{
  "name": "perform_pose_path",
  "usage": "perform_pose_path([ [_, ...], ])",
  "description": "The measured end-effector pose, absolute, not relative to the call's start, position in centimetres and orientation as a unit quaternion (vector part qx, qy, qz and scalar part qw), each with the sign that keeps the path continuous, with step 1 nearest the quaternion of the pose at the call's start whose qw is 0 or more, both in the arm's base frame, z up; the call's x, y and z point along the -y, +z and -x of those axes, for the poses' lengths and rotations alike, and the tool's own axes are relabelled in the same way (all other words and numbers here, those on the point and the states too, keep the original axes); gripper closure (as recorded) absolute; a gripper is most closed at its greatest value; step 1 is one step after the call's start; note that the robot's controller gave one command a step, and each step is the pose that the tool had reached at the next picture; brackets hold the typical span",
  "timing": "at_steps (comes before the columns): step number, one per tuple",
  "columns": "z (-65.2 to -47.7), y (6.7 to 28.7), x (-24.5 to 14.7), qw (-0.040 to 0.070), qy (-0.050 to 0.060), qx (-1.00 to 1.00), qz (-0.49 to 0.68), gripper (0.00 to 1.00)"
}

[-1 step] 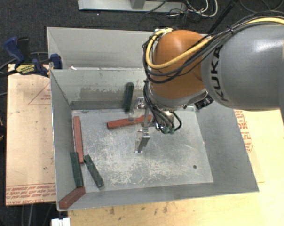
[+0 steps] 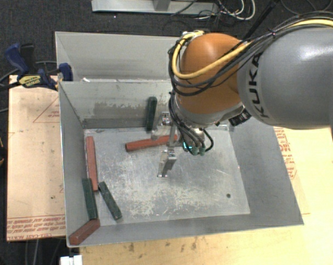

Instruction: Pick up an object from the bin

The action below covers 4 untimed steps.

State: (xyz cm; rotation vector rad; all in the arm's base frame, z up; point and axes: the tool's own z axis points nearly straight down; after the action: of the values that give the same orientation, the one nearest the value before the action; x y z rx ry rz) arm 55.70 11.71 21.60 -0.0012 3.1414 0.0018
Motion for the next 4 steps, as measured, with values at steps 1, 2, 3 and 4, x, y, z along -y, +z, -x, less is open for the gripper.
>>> perform_pose_path([
  [1, -58.1, 17.6, -11.2, 0.005, 0.001, -1.0, 0.026, 0.0],
  [2, -62.3, 12.5, -9.0, 0.004, 0.001, -0.996, 0.088, 0.0],
  [3, -62.4, 7.9, -10.5, 0.006, 0.0, -1.0, 0.011, 1.0],
  [4, -62.4, 7.9, -10.5, 0.006, 0.0, -1.0, 0.011, 1.0],
])
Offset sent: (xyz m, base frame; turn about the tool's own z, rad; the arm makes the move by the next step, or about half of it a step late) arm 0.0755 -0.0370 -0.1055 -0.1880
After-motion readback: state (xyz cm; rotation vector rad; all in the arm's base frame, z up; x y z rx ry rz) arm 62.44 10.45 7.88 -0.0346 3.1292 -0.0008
